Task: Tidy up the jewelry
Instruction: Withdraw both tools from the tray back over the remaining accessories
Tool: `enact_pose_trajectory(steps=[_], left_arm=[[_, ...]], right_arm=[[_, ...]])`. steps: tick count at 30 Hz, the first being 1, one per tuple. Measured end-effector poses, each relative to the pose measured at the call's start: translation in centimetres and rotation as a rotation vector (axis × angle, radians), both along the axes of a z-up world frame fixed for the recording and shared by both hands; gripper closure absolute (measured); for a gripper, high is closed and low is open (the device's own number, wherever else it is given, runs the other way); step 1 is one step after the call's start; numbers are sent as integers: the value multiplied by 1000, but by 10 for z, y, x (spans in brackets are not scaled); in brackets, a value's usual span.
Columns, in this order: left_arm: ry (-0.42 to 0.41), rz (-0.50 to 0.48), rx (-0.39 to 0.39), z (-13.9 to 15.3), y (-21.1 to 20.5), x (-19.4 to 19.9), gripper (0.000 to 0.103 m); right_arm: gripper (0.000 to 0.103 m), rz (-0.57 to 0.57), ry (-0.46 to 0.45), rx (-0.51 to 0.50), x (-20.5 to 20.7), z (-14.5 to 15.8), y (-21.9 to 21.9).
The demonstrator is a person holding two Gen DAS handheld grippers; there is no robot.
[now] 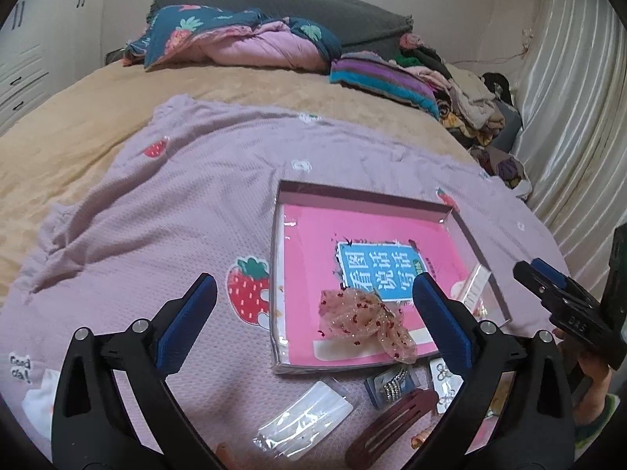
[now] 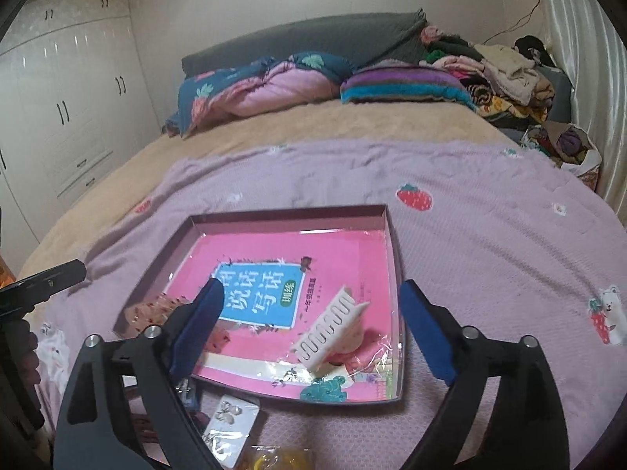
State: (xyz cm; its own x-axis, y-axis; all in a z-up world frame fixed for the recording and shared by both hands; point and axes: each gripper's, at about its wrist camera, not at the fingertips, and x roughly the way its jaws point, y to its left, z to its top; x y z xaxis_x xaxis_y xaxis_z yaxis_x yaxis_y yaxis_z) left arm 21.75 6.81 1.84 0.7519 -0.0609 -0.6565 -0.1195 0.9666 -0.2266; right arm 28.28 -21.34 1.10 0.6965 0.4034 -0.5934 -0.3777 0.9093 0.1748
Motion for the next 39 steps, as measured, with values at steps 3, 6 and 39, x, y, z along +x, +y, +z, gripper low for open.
enact_pose_trajectory(steps=[3,6,39], left_arm=[[-16,7,-4,8,3,-6,10],[-34,10,-11,17,5,-15,10],[-64,-23,16,39,-13,-117,10]], right_arm=[[11,-6,-14,8,-9,10,-4],[10,-9,-26,27,-21,21,-9],[6,46,-59,-33,-146,50,-30]])
